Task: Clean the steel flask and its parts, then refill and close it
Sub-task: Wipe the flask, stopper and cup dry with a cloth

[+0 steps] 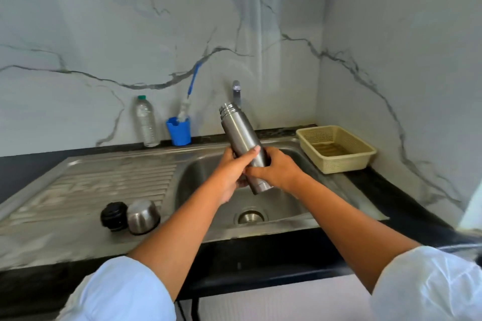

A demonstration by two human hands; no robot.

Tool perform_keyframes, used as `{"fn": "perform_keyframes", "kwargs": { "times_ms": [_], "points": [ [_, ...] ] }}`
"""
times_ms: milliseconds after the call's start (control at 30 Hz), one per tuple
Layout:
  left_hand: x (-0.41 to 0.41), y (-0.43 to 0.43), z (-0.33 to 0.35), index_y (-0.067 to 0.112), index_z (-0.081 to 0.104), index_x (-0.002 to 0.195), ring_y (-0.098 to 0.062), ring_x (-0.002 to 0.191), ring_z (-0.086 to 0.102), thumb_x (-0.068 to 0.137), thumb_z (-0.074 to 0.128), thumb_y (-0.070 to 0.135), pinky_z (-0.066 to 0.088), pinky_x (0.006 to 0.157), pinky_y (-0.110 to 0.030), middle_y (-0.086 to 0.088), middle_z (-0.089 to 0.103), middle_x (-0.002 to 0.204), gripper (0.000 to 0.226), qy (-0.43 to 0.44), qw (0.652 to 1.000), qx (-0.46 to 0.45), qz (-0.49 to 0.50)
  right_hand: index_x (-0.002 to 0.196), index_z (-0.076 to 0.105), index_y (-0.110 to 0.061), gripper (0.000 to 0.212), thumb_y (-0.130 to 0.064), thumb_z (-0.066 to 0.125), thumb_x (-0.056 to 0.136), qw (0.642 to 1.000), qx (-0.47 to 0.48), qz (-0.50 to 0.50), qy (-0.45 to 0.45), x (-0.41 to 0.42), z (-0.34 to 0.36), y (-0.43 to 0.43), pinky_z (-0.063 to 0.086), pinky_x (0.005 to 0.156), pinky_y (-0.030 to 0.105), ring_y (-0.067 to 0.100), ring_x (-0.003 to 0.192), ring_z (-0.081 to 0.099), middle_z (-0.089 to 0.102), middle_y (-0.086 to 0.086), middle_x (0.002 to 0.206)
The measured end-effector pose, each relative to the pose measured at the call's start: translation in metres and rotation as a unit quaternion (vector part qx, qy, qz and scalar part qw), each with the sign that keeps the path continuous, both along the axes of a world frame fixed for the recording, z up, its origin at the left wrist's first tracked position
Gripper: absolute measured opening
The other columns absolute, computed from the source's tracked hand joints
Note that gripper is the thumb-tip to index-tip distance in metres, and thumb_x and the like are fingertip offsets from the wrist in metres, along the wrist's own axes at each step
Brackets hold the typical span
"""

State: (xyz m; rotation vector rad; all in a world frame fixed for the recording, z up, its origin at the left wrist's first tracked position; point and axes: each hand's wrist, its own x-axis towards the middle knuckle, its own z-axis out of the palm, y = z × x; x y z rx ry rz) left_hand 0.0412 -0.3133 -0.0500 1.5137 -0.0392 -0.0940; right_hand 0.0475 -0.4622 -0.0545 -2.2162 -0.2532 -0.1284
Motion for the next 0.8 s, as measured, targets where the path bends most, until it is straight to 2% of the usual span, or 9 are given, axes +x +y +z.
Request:
{"fn": "perform_keyframes", "kwargs": {
  "times_ms": [67, 133, 200, 267, 367, 433, 567, 667, 800],
  "points": [
    [0.005, -0.008, -0.007, 0.029, 0.05, 0.131, -0.025, 0.108, 0.072, 0.09, 0.078, 0.038, 0.057, 0.096, -0.056, -0.002, 0.071, 0.123, 0.051, 0.012, 1.0, -0.011, -0.002, 0.135, 0.053, -0.02, 0.081, -0.061, 0.081, 0.071, 0.999, -0.025, 0.015, 0.031, 0.0, 0.0, -0.011, 0.059, 0.088, 0.036, 0.015, 0.1, 0.067, 0.068, 0.001, 0.118],
    [0.01, -0.012, -0.009, 0.028, 0.051, 0.133, -0.025, 0.108, 0.071, 0.089, 0.077, 0.041, 0.056, 0.097, -0.056, -0.002, 0.071, 0.122, 0.053, 0.023, 0.999, -0.03, 0.012, 0.135, 0.057, -0.02, 0.08, -0.066, 0.078, 0.073, 0.997, -0.053, 0.036, 0.046, -0.001, 0.007, -0.021, 0.058, 0.093, 0.038, 0.015, 0.102, 0.068, 0.069, -0.001, 0.12],
    [0.016, -0.014, -0.011, 0.028, 0.052, 0.133, -0.026, 0.109, 0.068, 0.089, 0.076, 0.045, 0.055, 0.097, -0.056, -0.002, 0.069, 0.122, 0.053, 0.041, 0.998, -0.042, 0.033, 0.124, 0.064, -0.018, 0.066, -0.065, 0.073, 0.08, 0.995, -0.097, -0.008, -0.009, 0.005, 0.021, -0.035, 0.056, 0.09, 0.035, 0.017, 0.099, 0.067, 0.071, -0.001, 0.114],
    [0.022, -0.013, -0.014, 0.029, 0.051, 0.131, -0.027, 0.111, 0.065, 0.089, 0.075, 0.048, 0.054, 0.097, -0.056, -0.003, 0.067, 0.123, 0.052, 0.054, 0.996, -0.052, 0.042, 0.112, 0.071, -0.016, 0.044, -0.053, 0.07, 0.09, 0.986, -0.116, -0.097, -0.076, 0.019, 0.038, -0.055, 0.051, 0.082, 0.03, 0.02, 0.093, 0.066, 0.072, 0.002, 0.103],
    [0.029, -0.011, -0.019, 0.029, 0.05, 0.134, -0.028, 0.112, 0.064, 0.088, 0.076, 0.049, 0.054, 0.097, -0.056, -0.004, 0.066, 0.124, 0.056, 0.065, 0.995, -0.062, 0.046, 0.105, 0.075, -0.011, 0.022, -0.03, 0.066, 0.097, 0.957, -0.209, -0.187, -0.075, 0.053, 0.053, -0.095, 0.05, 0.078, 0.031, 0.028, 0.091, 0.067, 0.074, 0.01, 0.1],
    [0.033, -0.01, -0.023, 0.029, 0.051, 0.134, -0.029, 0.112, 0.064, 0.088, 0.075, 0.05, 0.055, 0.094, -0.054, -0.005, 0.066, 0.124, 0.056, 0.067, 0.995, -0.064, 0.049, 0.11, 0.075, -0.01, 0.023, -0.024, 0.066, 0.094, 0.933, -0.294, -0.206, -0.022, 0.073, 0.053, -0.121, 0.053, 0.082, 0.034, 0.03, 0.097, 0.067, 0.073, 0.013, 0.109],
    [0.039, -0.008, -0.03, 0.028, 0.053, 0.134, -0.028, 0.111, 0.065, 0.089, 0.073, 0.052, 0.057, 0.09, -0.053, -0.004, 0.067, 0.123, 0.055, 0.065, 0.994, -0.071, 0.046, 0.126, 0.071, -0.02, 0.042, -0.041, 0.069, 0.089, 0.897, -0.411, -0.143, 0.081, 0.084, 0.043, -0.146, 0.052, 0.089, 0.033, 0.024, 0.108, 0.065, 0.068, 0.004, 0.127],
    [0.044, -0.004, -0.035, 0.028, 0.053, 0.135, -0.027, 0.111, 0.066, 0.088, 0.073, 0.054, 0.056, 0.094, -0.055, -0.004, 0.068, 0.123, 0.058, 0.065, 0.994, -0.072, 0.045, 0.135, 0.066, -0.028, 0.044, -0.045, 0.062, 0.094, 0.893, -0.424, -0.098, 0.113, 0.089, 0.04, -0.15, 0.049, 0.095, 0.033, 0.022, 0.115, 0.061, 0.063, 0.001, 0.136],
    [0.048, -0.002, -0.039, 0.028, 0.051, 0.138, -0.027, 0.111, 0.066, 0.086, 0.074, 0.056, 0.058, 0.09, -0.051, -0.004, 0.067, 0.124, 0.063, 0.066, 0.996, -0.059, 0.035, 0.13, 0.07, -0.028, 0.038, -0.042, 0.063, 0.095, 0.888, -0.428, -0.089, 0.143, 0.103, 0.032, -0.152, 0.049, 0.101, 0.037, 0.023, 0.111, 0.063, 0.067, 0.0, 0.13]
  ]
}}
